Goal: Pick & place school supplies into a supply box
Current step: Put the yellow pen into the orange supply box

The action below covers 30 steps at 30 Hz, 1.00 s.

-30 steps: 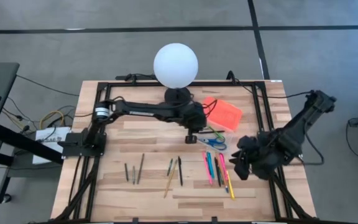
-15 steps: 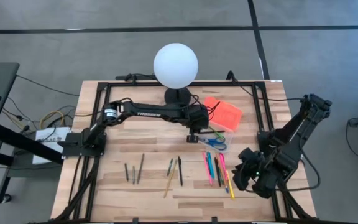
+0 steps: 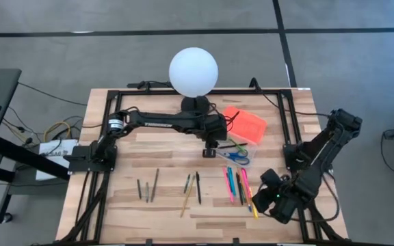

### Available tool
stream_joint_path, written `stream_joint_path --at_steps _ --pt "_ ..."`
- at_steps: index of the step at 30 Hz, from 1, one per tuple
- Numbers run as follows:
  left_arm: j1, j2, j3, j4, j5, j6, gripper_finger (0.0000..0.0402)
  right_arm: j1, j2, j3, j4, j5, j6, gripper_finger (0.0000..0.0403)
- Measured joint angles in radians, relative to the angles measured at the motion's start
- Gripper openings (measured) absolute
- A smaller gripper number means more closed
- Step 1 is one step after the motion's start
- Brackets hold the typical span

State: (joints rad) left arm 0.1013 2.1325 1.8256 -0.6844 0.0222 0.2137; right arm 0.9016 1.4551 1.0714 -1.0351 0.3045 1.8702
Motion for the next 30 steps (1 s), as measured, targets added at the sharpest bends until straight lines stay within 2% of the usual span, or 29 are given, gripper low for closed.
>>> stream_joint_path --at_steps 4,8,16,30 --pt "-0.007 -0.066 0.0 -0.117 -0.001 -0.051 0.0106 -0.032 0.041 0.0 0.022 -0.043 0.088 0.0127" --pt "-0.007 -0.133 0.0 -0.22 -0.006 -0.103 0.0103 -0.063 0.072 0.0 0.112 -0.087 0.098 0.0127" --pt "-0.006 -0.198 0.0 -0.352 -0.039 -0.119 0.0102 -0.093 0.178 0.001 0.227 -0.223 0.188 0.0127" --pt "-0.023 -0.236 0.0 -0.466 -0.028 -0.115 0.0102 -0.093 0.328 0.0 0.227 -0.231 0.225 0.0127"
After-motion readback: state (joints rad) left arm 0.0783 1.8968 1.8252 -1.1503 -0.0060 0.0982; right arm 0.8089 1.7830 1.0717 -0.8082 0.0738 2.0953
